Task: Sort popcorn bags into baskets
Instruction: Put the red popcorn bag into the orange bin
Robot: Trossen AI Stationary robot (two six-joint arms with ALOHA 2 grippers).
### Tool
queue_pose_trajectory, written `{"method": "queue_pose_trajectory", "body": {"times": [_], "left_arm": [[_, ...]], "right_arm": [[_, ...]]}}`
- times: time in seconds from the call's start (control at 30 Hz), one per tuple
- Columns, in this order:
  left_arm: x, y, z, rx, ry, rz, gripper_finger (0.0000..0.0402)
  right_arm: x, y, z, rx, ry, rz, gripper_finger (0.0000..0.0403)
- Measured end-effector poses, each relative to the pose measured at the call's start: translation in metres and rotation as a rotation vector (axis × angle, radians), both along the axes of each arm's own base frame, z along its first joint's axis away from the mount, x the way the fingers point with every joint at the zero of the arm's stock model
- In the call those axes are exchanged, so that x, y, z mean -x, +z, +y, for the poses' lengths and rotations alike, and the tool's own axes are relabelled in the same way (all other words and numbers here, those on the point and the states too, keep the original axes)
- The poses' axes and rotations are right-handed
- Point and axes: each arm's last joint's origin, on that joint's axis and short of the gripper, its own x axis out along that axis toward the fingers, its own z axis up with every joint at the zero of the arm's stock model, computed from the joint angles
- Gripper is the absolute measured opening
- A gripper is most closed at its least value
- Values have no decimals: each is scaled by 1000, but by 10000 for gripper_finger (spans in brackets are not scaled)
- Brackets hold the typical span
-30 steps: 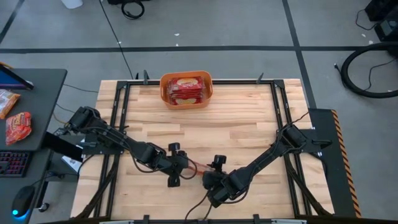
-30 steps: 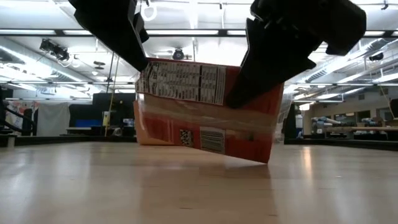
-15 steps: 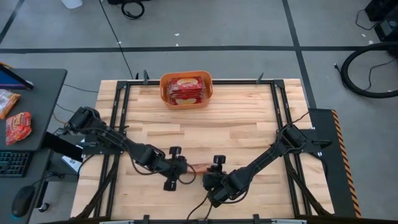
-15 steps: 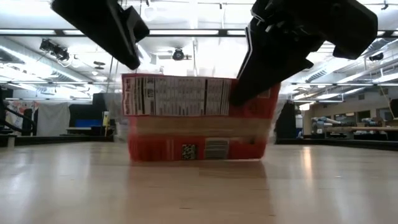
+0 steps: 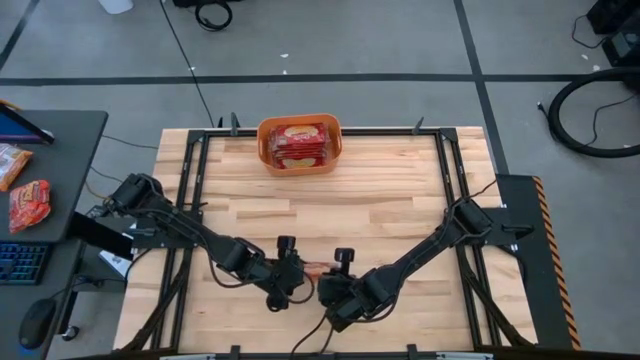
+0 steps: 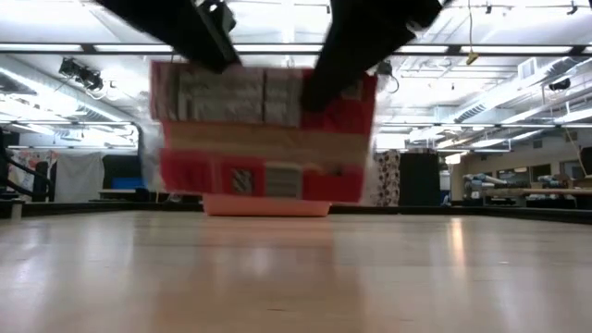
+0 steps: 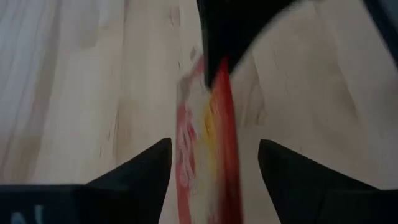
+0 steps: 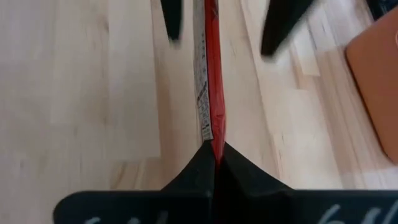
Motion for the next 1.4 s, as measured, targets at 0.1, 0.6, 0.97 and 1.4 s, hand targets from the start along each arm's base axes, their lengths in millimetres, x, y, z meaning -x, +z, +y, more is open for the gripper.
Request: {"method": "queue_pose_trajectory", "body": {"times": [0.1, 0.6, 0.97, 1.4], "left_arm": [[-3, -2, 1, -2, 3, -3, 243], [-1, -12, 16, -78, 3, 124, 88], [4, 7, 54, -124, 54, 173, 27], [8, 59, 170, -421, 258, 75, 30]], "right_arm": [[-3, 6, 0, -3, 4, -14, 7], [-8, 23, 2, 57, 30, -44, 26], [33, 52, -15, 112, -132, 57, 111], [69, 24, -12, 234, -299, -34, 154]]}}
